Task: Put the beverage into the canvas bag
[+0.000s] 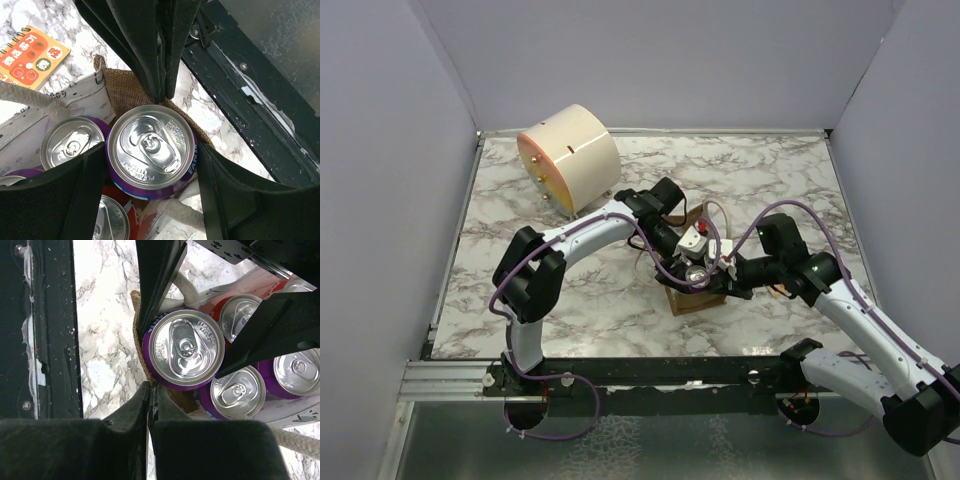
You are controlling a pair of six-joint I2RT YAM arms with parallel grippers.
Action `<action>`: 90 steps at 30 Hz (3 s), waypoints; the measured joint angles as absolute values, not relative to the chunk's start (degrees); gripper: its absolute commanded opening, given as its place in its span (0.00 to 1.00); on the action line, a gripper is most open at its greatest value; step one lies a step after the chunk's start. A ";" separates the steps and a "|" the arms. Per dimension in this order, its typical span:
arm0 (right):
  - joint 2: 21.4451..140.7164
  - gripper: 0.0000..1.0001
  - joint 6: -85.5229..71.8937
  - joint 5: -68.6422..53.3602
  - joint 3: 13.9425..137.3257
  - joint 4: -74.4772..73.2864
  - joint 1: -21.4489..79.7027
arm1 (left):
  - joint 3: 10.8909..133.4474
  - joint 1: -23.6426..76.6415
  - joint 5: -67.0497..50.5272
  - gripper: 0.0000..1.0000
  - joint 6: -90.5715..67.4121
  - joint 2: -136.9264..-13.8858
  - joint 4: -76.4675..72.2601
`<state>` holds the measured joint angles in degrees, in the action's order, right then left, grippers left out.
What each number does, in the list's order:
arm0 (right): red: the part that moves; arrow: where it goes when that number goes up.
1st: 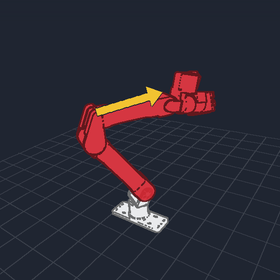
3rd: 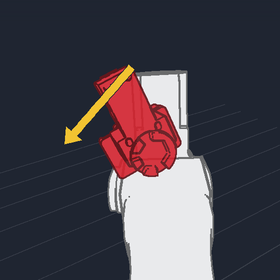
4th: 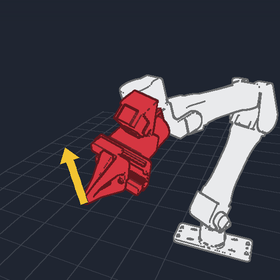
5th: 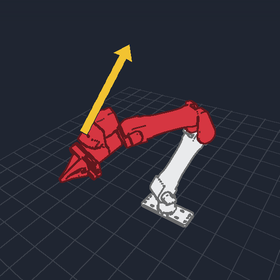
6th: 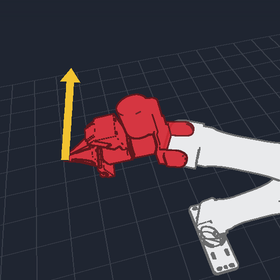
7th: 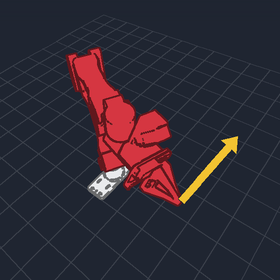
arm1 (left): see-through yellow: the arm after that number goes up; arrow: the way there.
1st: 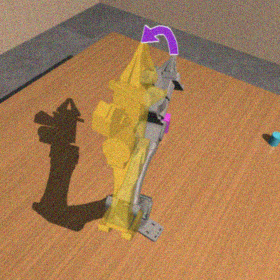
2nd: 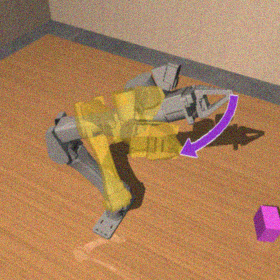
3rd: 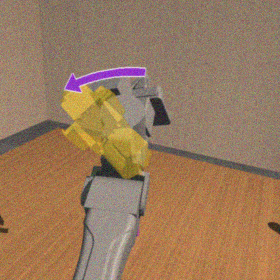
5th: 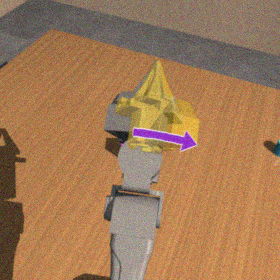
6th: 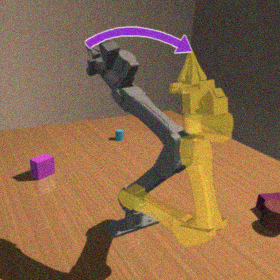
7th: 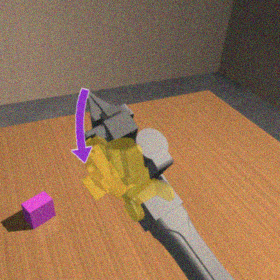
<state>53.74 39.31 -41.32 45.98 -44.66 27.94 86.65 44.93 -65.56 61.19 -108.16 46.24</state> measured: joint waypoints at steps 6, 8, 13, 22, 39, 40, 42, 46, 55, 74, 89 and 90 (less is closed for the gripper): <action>53.60 0.01 39.33 -41.89 45.65 -44.25 28.14 | 87.77 45.01 -65.56 0.48 64.71 -108.68 49.25; 53.54 0.01 39.31 -41.91 45.54 -44.10 28.14 | 88.25 45.01 -65.56 0.54 65.32 -108.90 50.00; 52.88 0.01 39.24 -41.82 45.10 -43.75 28.12 | 89.34 45.15 -65.45 0.63 66.46 -109.47 51.48; 52.47 0.01 39.24 -41.82 44.75 -43.46 28.12 | 89.69 45.25 -65.14 0.77 67.11 -109.65 52.12; 51.29 0.01 38.83 -41.76 43.77 -42.61 28.05 | 89.67 45.47 -64.29 0.83 67.68 -108.79 51.51; 51.16 0.01 38.83 -41.76 43.66 -42.50 28.03 | 89.67 45.45 -64.10 0.83 67.68 -108.64 51.51; 50.87 0.01 38.83 -41.76 43.44 -42.35 28.01 | 89.67 45.45 -63.59 0.84 67.72 -108.12 51.55; 50.41 0.01 38.85 -41.69 43.09 -41.95 28.01 | 89.67 45.34 -62.70 0.84 67.85 -106.85 51.99; 50.02 0.04 38.85 -41.71 42.83 -41.82 27.88 | 89.54 44.97 -61.60 0.84 67.33 -103.57 52.40; 50.33 0.46 39.59 -42.44 42.78 -41.58 27.75 | 79.85 44.95 -52.60 0.80 45.52 -95.53 29.67; 49.30 0.64 39.72 -43.31 44.84 -43.29 25.43 | 79.79 45.34 -44.16 0.80 44.71 -95.90 28.71; 48.88 0.64 39.72 -43.40 44.84 -43.31 24.99 | 79.79 45.43 -43.62 0.80 44.91 -96.01 28.73</action>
